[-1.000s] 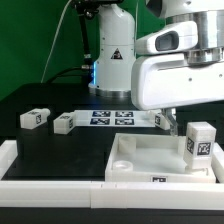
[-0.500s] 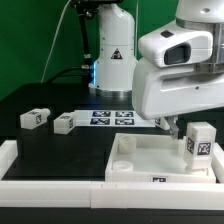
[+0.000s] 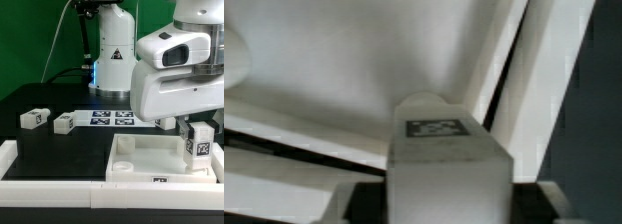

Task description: Assemble one leg

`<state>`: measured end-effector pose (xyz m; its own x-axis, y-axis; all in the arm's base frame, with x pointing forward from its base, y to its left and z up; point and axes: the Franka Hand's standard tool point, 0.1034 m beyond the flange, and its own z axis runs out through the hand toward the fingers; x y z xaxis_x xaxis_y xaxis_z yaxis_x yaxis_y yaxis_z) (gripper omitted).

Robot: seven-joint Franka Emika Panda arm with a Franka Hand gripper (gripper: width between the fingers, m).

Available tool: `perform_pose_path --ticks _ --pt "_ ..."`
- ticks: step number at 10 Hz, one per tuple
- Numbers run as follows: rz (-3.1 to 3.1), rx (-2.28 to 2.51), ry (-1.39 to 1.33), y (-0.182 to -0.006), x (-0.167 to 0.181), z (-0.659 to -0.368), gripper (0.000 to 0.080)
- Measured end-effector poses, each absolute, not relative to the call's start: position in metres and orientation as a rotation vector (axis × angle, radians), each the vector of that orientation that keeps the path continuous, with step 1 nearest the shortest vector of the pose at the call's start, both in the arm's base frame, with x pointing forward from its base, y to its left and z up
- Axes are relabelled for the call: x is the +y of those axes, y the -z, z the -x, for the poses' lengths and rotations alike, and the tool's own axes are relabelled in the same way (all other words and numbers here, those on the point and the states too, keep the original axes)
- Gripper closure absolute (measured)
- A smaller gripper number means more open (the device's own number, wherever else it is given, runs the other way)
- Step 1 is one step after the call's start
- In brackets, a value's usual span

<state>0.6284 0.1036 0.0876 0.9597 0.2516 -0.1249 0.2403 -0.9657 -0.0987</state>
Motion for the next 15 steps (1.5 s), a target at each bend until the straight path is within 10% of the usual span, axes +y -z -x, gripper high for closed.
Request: perform_pose_path --ticks 10,12,15 --pt "2.739 1.384 -0.166 -0.086 0.120 -0.631 0.0505" --pt "2.722 1.399 -0.175 -0.086 0.122 -0.630 0.0286" --pt "2.874 1.026 -0.159 -0.086 0.126 -0.629 0.0159"
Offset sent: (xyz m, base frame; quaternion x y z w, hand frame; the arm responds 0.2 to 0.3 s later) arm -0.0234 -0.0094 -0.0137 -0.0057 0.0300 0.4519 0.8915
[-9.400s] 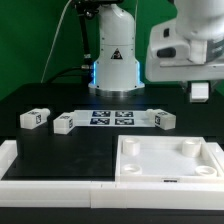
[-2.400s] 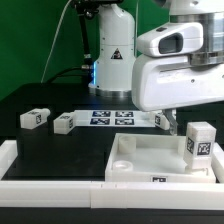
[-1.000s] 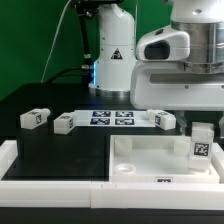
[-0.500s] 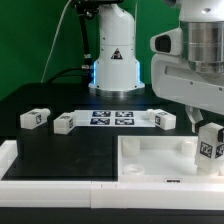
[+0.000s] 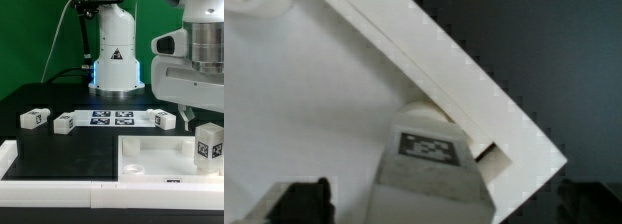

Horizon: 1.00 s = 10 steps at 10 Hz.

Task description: Assemble one leg

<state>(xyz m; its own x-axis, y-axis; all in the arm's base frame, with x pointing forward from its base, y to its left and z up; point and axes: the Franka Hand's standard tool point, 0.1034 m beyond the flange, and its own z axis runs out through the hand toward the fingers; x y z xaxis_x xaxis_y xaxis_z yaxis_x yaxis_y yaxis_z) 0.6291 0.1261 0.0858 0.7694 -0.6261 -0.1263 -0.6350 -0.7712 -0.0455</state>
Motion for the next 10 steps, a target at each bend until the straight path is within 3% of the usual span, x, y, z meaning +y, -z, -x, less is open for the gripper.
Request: perform_pose_path --ticks 5,8,10 --pt "3.039 0.030 -0.106 -0.0829 0.1198 -0.6300 0.0151" --pt "3.018 -0.310 -0.066 -0.0827 0.1205 -0.6317 0.0151" --pt "3.019 -0.307 -0.067 -0.0823 0.1203 -0.6316 0.0198"
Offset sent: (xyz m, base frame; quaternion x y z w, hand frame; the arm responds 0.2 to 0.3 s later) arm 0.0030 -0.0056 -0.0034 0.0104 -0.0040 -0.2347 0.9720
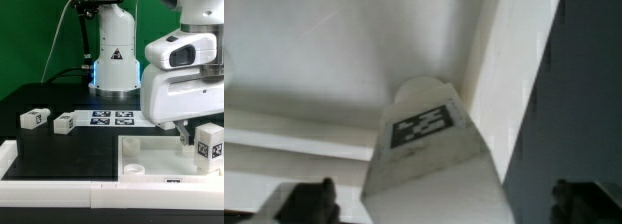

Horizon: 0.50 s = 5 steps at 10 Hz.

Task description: Assemble one leg

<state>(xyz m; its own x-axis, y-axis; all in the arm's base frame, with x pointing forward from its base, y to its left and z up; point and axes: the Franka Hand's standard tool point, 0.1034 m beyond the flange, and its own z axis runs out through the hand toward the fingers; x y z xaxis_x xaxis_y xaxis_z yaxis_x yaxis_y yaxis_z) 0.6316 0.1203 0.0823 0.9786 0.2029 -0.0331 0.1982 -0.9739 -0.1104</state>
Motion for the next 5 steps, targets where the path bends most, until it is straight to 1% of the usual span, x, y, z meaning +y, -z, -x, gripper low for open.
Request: perform_pose_path --ticks 1,2,3,5 --pt "3.019 -0.307 -0.067 -0.0822 0.1202 -0.6316 0.0373" --pt "3.019 -0.302 -0.067 -0.0822 0.1201 -0.6316 0.0373" --pt "3.027 -0.231 -0.069 -0.0820 0.1193 -0.6318 0.0509" --pt "3.039 -0.017 -0.039 -0.0817 0.1187 -0.6317 0.0509"
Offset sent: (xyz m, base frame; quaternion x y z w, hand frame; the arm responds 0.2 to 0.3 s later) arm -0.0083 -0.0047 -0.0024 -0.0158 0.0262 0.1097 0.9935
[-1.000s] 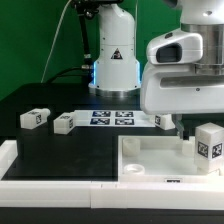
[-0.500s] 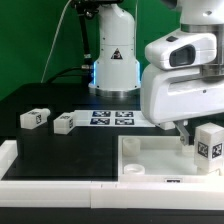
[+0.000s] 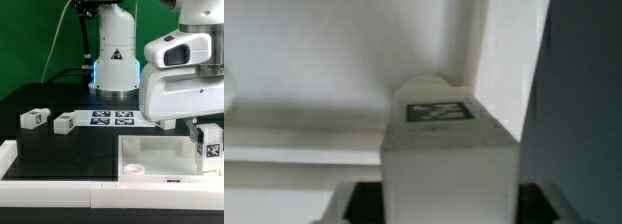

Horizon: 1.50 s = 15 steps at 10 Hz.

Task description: Assemble one leg

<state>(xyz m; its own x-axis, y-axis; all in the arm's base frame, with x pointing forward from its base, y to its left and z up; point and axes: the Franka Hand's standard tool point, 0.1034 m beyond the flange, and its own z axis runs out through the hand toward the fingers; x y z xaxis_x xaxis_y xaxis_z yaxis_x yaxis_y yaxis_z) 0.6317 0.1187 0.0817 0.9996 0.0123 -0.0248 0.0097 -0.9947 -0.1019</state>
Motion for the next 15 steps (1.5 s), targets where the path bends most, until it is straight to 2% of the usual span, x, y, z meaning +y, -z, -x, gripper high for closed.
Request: perform_pose_path --ticks 4,7,8,9,10,11,15 --pt "2.865 1.051 -0.063 -0.081 0.115 -0.632 0.0509" --pt "2.690 1.442 -0.084 -0.080 0.112 -0.632 0.0508" --pt "2.666 1.475 -0.091 -0.080 0.115 -0.632 0.0412" --pt "2.687 1.435 -0.089 -0.080 0.115 -0.632 0.0412" --pt "2.712 1.385 -0.087 -0.080 0.116 -0.632 0.0240" --pt "2.732 1.341 -0.087 -0.080 0.121 -0.631 0.0167" --pt "3.016 0.446 -0.041 -0.081 0.128 -0.630 0.0152"
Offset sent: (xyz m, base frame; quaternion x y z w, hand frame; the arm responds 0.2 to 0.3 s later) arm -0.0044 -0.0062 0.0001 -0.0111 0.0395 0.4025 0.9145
